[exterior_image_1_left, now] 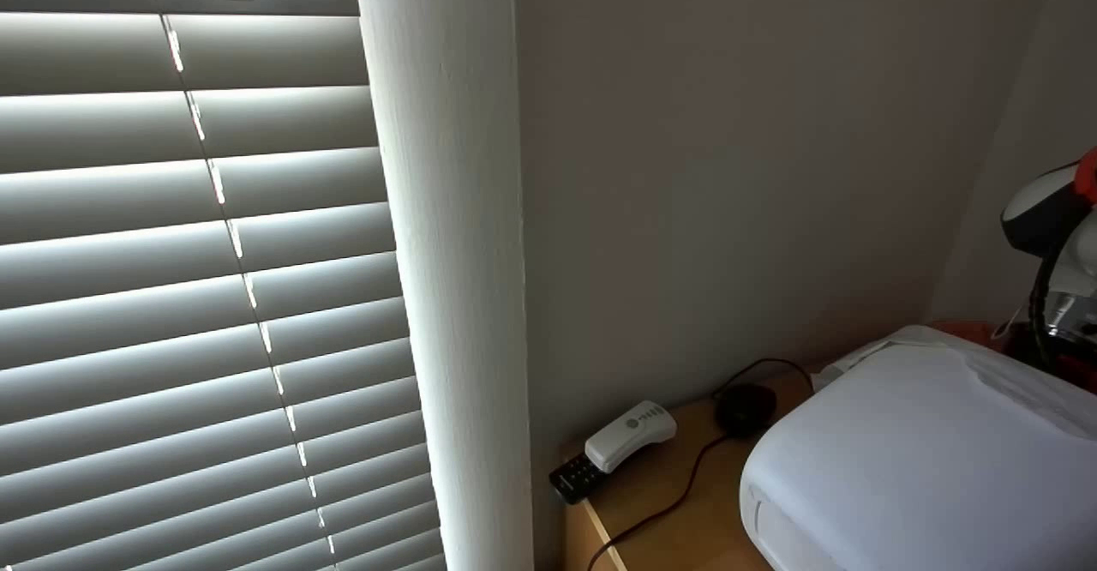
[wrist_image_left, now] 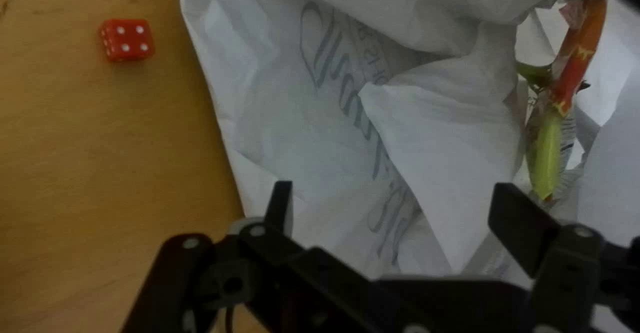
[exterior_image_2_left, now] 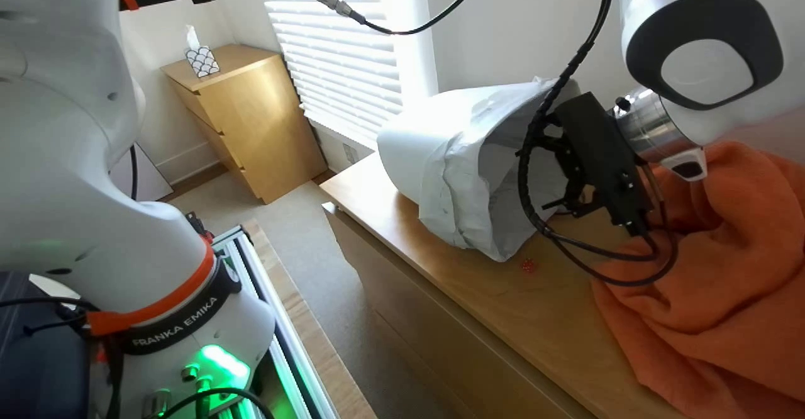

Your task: Lay the bin on its side by pulling it to the right

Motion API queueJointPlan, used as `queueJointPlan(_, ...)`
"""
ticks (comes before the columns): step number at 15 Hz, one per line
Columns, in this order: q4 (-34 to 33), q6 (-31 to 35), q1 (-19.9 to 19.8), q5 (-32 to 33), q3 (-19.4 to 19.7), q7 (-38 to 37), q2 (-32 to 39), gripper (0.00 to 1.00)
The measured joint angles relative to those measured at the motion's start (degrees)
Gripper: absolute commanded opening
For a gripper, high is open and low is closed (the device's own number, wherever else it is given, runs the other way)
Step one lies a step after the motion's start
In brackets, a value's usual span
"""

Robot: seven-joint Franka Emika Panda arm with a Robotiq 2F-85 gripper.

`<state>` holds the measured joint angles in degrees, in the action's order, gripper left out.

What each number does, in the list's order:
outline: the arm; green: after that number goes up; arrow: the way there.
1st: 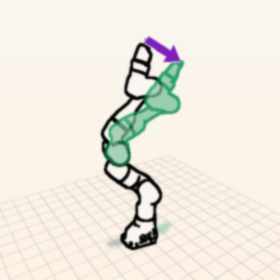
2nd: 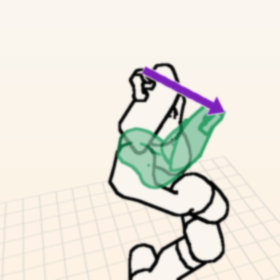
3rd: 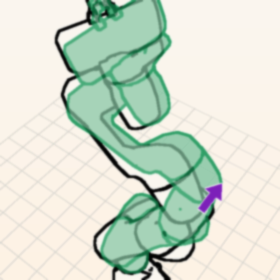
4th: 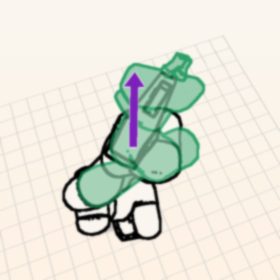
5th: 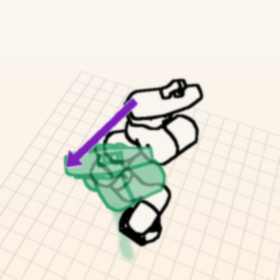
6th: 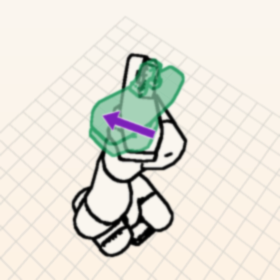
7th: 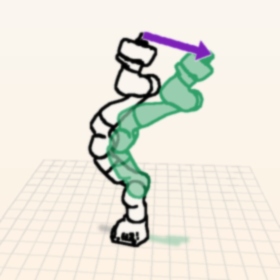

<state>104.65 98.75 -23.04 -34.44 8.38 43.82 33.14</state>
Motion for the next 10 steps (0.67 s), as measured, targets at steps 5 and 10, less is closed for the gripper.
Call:
queueJointPlan(5, 0.8, 0.0, -0.2, 0.0, 0.0, -0.1, -0.5, 1.0)
queueJointPlan(10, 0.8, 0.0, -0.9, 0.2, 0.9, 0.0, -1.3, 1.0)
